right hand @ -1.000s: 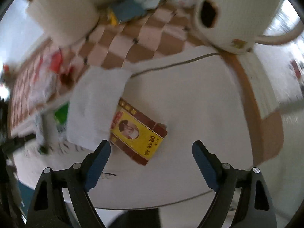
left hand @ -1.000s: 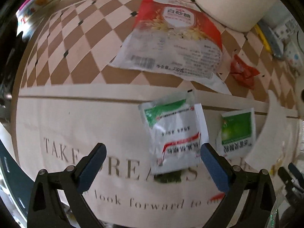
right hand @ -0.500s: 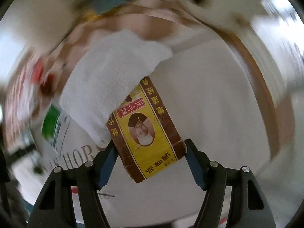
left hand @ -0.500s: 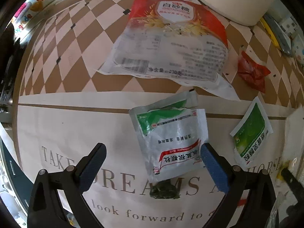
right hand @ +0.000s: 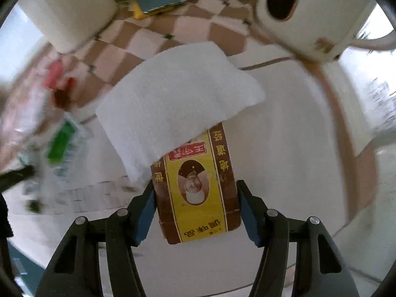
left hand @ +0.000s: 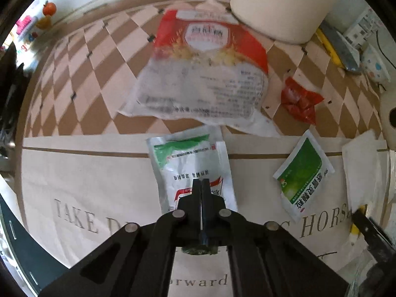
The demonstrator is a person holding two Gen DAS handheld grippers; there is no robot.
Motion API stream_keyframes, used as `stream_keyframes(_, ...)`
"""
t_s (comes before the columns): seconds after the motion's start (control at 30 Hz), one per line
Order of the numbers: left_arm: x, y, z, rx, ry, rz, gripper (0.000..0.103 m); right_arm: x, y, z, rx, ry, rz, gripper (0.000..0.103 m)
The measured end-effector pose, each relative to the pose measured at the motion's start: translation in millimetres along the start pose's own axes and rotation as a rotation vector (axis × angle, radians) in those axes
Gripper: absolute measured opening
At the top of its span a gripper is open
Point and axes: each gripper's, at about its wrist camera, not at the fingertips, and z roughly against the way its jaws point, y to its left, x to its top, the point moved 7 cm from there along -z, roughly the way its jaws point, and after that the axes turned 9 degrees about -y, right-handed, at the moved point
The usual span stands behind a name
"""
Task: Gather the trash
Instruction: 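Grasp the yellow seasoning box with the right tool while the left tool grasps the white tissue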
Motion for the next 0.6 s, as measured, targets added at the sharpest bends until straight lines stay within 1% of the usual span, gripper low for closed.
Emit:
stream_keyframes(0.03, 1.5, 1.7, 4.5, 0.005, -0.01, -0.001, 0.0, -0.4, 3.4, 2.5, 0.05, 0.005, -0.029, 0.063)
stream_keyframes(0.07, 4.5, 2.6, 9.0, 0.01, -0.021, -0.001, 0.0, -2.6, 9.3, 6.5, 0.152, 0.025, -0.095, 0.063)
stream_keyframes(0.1, 6.5, 5.4, 16.5, 0.015, -0.037, 0.0, 0.0, -2.3, 13.7, 8.1, 0.208, 0.043, -0.137, 0.063)
stream_keyframes(0.17, 11.1, 9.8, 26.0, 0.017, -0.053, 0.008, 0.0, -10.5, 24.5, 10.9, 0.426, 0.127, -0.305, 0.063)
stream_keyframes(0.2, 12.5, 12.6, 32.7, 0.016, -0.065, 0.013, 0.0, -15.2, 27.2, 11.4, 0.487, 0.156, -0.354, 0.063)
stream_keyframes(0.27, 15.7, 18.5, 43.3, 0.021, -0.086, 0.021, 0.0, -27.8, 38.0, 10.2, 0.68, 0.262, -0.509, 0.063)
stream_keyframes(0.3, 16.3, 19.3, 48.5, 0.024, -0.096, 0.023, 0.0, -37.5, 42.9, 10.6, 0.729, 0.296, -0.563, 0.063)
stream_keyframes(0.33, 16.9, 23.1, 48.6, 0.03, -0.101, 0.023, 0.0, -46.3, 47.8, 8.5, 0.811, 0.351, -0.653, 0.063)
stream_keyframes(0.37, 17.6, 28.0, 52.5, 0.038, -0.109, 0.023, 0.0, -54.9, 53.1, 7.8, 0.878, 0.396, -0.715, 0.063)
stream_keyframes(0.4, 15.1, 31.0, 55.6, 0.045, -0.117, 0.021, 0.0, -59.8, 55.7, 6.1, 0.906, 0.42, -0.751, 0.063)
stream_keyframes(0.43, 13.7, 38.3, 55.0, 0.049, -0.12, 0.02, 0.0, -66.1, 59.1, 4.2, 0.911, 0.44, -0.773, 0.063)
stream_keyframes(0.5, 8.8, 44.5, 56.8, 0.055, -0.126, 0.02, 0.0, -69.9, 62.8, 7.0, 0.846, 0.403, -0.667, 0.063)
stream_keyframes(0.53, 6.1, 46.0, 58.9, 0.058, -0.126, 0.019, 0.0, -69.2, 66.6, 13.1, 0.765, 0.353, -0.545, 0.063)
stream_keyframes(0.57, 1.8, 48.2, 61.3, 0.058, -0.127, 0.021, 0.0, -65.4, 73.8, 17.0, 0.709, 0.321, -0.451, 0.063)
stream_keyframes(0.6, -2.7, 50.5, 63.4, 0.058, -0.126, 0.025, 0.0, -62.6, 74.6, 22.1, 0.682, 0.305, -0.392, 0.063)
